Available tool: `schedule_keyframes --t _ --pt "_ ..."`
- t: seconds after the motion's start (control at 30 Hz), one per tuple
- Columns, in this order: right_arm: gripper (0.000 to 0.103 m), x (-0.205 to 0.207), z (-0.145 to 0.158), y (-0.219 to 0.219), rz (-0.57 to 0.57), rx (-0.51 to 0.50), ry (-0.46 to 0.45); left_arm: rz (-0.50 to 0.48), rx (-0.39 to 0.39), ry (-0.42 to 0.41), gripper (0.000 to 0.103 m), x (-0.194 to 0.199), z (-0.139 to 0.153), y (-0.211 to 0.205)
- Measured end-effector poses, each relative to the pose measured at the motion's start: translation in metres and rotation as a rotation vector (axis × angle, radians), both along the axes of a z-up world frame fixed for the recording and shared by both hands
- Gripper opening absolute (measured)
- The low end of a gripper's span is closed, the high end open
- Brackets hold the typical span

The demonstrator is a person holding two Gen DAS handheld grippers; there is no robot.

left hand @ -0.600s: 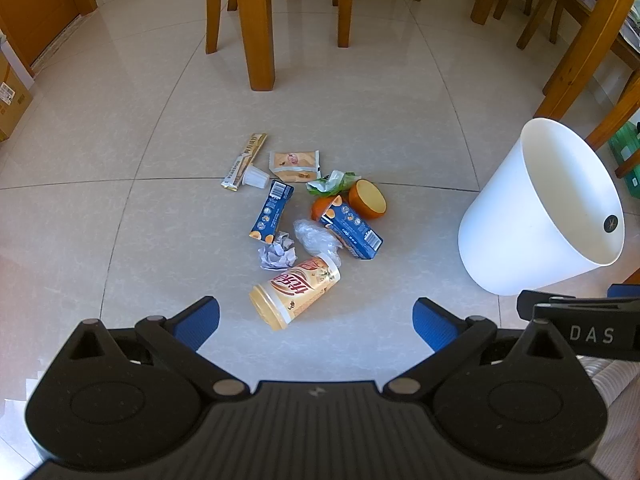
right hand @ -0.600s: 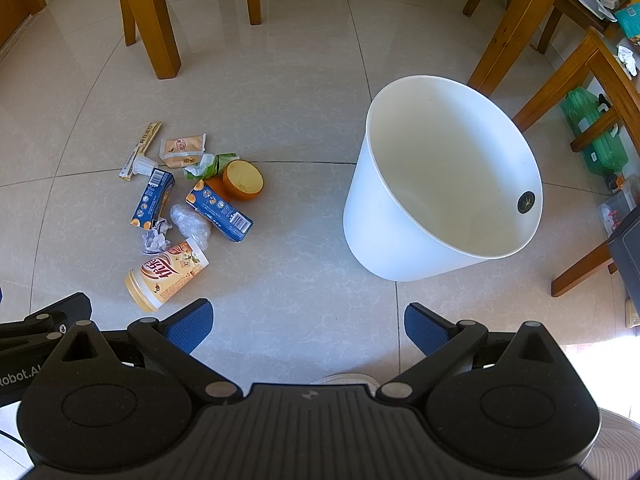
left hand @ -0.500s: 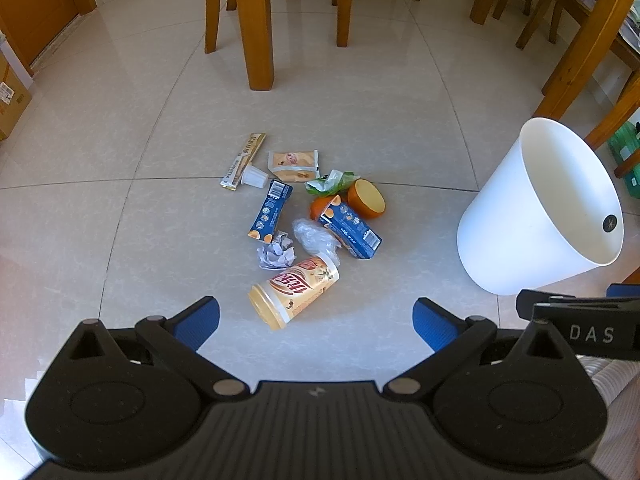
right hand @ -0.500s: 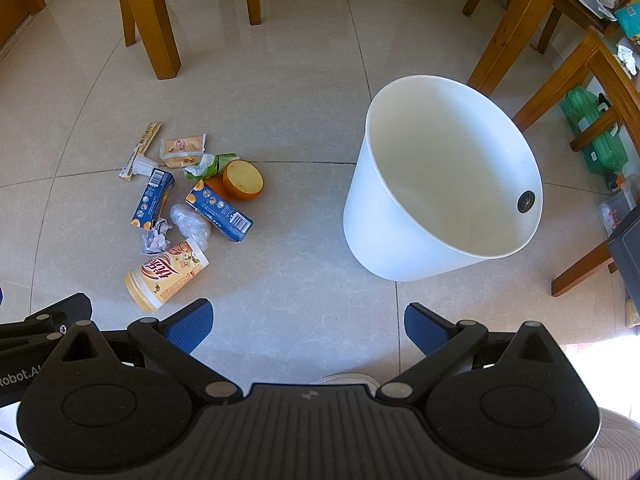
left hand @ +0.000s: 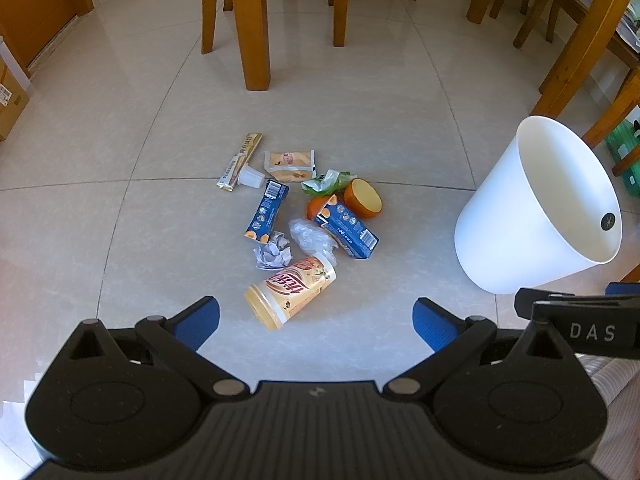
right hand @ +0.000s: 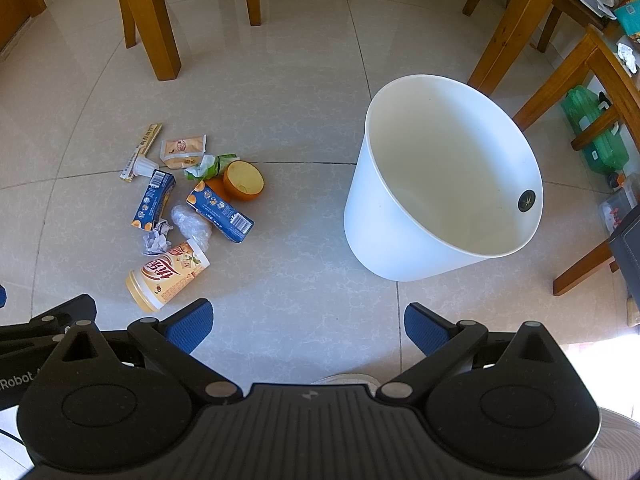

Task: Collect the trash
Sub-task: 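Approach the trash pile and white bin with both tools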

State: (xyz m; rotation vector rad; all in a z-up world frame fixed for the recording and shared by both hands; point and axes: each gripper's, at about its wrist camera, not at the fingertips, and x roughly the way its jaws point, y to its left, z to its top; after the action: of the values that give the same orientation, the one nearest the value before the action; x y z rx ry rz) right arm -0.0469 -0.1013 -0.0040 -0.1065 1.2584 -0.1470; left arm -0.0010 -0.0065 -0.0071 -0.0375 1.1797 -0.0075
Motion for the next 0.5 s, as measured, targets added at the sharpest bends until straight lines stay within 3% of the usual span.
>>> schedule_keyframes --t 0.5 --pt "0.103 0.001 0.01 -0.008 0.003 0.033 -0.023 -0.013 -0.024 -0.061 0.102 0.0 0.016 -0.005"
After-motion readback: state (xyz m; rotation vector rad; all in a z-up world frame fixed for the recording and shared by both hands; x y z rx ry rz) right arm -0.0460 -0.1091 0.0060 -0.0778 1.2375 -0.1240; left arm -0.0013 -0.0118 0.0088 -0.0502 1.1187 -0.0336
